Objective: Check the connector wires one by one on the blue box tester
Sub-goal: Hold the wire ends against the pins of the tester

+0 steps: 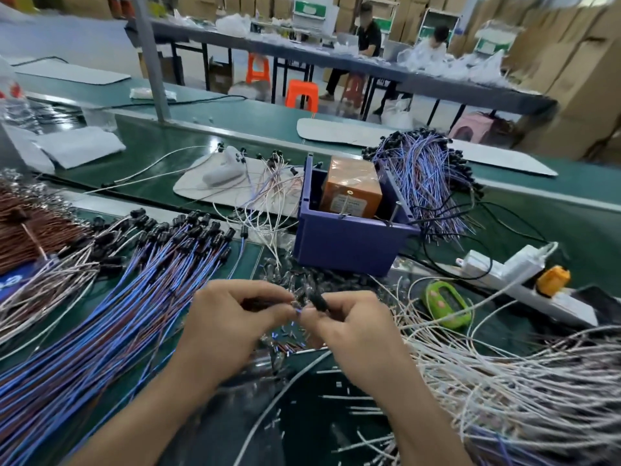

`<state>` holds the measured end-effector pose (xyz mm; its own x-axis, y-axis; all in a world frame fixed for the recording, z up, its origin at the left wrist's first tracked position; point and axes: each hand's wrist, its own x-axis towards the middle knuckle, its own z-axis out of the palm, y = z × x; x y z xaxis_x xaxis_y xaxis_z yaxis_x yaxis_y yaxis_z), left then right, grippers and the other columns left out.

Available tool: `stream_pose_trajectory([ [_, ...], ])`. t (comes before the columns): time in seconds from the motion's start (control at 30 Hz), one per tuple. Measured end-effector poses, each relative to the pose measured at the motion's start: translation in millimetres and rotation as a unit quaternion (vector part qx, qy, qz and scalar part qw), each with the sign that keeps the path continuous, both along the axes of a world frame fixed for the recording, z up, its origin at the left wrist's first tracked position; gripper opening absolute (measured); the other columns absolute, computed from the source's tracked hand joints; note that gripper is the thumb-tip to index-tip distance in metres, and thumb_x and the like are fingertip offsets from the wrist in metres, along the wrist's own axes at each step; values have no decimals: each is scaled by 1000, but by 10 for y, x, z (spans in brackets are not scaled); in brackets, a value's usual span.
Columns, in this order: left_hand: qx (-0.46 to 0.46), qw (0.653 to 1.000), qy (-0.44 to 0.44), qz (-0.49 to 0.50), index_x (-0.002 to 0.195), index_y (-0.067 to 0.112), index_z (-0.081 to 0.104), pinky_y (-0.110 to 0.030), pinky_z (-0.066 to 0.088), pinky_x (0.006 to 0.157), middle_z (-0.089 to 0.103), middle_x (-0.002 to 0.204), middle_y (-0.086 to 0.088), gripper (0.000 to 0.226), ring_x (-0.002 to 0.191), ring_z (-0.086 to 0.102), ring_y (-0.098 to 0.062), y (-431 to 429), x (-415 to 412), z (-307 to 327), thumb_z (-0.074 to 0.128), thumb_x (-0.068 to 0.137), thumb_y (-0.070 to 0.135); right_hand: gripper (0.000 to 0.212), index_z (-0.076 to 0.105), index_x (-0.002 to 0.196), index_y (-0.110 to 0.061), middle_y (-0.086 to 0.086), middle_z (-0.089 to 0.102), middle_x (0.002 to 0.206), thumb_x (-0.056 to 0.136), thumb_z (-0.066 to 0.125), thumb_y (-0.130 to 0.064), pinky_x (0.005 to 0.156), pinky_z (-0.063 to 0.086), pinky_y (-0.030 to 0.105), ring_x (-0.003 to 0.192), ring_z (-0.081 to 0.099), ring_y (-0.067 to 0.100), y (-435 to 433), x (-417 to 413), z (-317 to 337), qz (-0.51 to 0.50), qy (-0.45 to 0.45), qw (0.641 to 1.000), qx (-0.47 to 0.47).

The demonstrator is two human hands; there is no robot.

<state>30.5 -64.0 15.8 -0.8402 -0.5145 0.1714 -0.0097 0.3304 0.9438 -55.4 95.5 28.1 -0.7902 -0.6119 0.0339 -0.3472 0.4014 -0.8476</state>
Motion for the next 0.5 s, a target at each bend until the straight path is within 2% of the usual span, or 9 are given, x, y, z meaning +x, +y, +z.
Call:
stream_pose_trajectory([
  [0.1, 88, 996, -24, 7, 74, 35, 84, -11, 52, 63, 79, 73, 2, 35, 63, 70, -3, -138, -48, -8, 86, 75, -1, 22, 76, 76, -12, 9, 64, 57, 89, 70, -29, 54, 36, 30, 52, 46, 9, 12, -64, -47, -31, -60, 997, -47],
  [0.23, 182, 983, -21, 11, 76, 25, 84, -14, 54, 61, 78, 73, -7, 32, 61, 71, -10, -208, -59, -14, 80, 76, -7, 26, 74, 76, -3, 1, 55, 51, 93, 69, -21, 56, 34, 32, 54, 43, 16, -30, -63, -132, -40, -98, 992, -64],
  [0.4, 259, 965, 20, 23, 72, 17, 83, -16, 56, 57, 77, 72, -8, 27, 56, 70, -14, -206, -73, 22, 75, 76, -9, 29, 75, 72, -5, 0, 51, 51, 98, 65, -14, 47, 31, 14, 47, 39, 8, -56, -39, -138, -44, -147, 982, -112],
  [0.5, 273, 959, 48, 51, 82, 13, 80, -16, 56, 57, 77, 72, -9, 22, 56, 71, -13, -203, -56, 47, 74, 78, -8, 32, 76, 68, -15, 3, 52, 57, 97, 64, -13, 46, 28, 14, 50, 38, 8, -74, 2, -124, -41, -159, 978, -132],
])
